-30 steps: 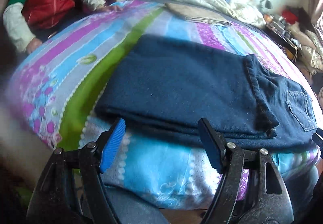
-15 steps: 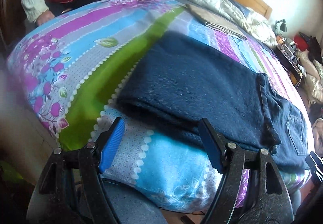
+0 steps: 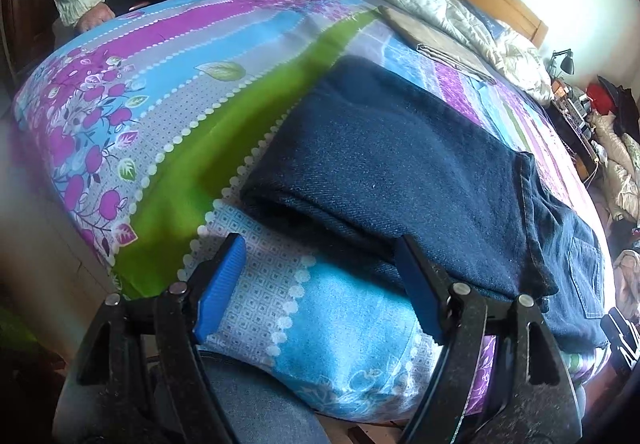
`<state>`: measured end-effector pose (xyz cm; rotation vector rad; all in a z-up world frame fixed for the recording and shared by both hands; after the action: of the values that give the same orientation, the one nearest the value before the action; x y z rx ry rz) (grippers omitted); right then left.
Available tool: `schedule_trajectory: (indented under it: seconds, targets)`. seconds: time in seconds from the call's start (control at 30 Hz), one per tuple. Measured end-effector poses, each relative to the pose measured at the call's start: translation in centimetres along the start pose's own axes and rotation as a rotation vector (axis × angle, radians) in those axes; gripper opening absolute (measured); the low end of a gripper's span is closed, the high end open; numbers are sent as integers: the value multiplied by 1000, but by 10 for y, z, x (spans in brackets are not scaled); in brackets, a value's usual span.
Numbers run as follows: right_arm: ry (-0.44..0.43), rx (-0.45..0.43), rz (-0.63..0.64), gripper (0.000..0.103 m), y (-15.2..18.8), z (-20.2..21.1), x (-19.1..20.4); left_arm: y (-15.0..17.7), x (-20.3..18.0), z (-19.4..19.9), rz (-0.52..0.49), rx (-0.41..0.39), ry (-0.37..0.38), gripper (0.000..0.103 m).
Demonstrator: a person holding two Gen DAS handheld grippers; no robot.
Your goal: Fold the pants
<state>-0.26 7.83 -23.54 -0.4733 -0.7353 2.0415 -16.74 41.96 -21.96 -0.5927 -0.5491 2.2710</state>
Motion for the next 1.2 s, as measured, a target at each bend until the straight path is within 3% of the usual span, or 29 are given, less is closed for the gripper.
schedule_trajectory:
  seconds: [0.33,0.53,0.77,0.97,1.2]
  targets:
    - [-16,-71,50,62,-23,20,22,-5,7,5,26,3,31,78]
    - [-69,-138,289,65,-40,32,99,-15,25,17,33,-18,54,78]
    - [-57,-141,536,65,-30,7,179,-27,45,22,69,-30,75,78]
    - [-68,-50,439,65,-25,-6,150,-20,36,4,82,84,263,78]
    - [-54,17,354,65,-9,-5,127,-30,40,-11,146,80,320,78]
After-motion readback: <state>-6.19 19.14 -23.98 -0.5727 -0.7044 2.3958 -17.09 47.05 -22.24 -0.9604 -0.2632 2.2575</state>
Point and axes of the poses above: each gripper's, at about its wrist camera, not at the fingertips, and z roughly against the way its jaws point, x to its left, y to its underside, the point moved 4 cm from there along -z, roughly the way its jaws point, and after that the axes turned 3 degrees about x, right-handed, at the moved point
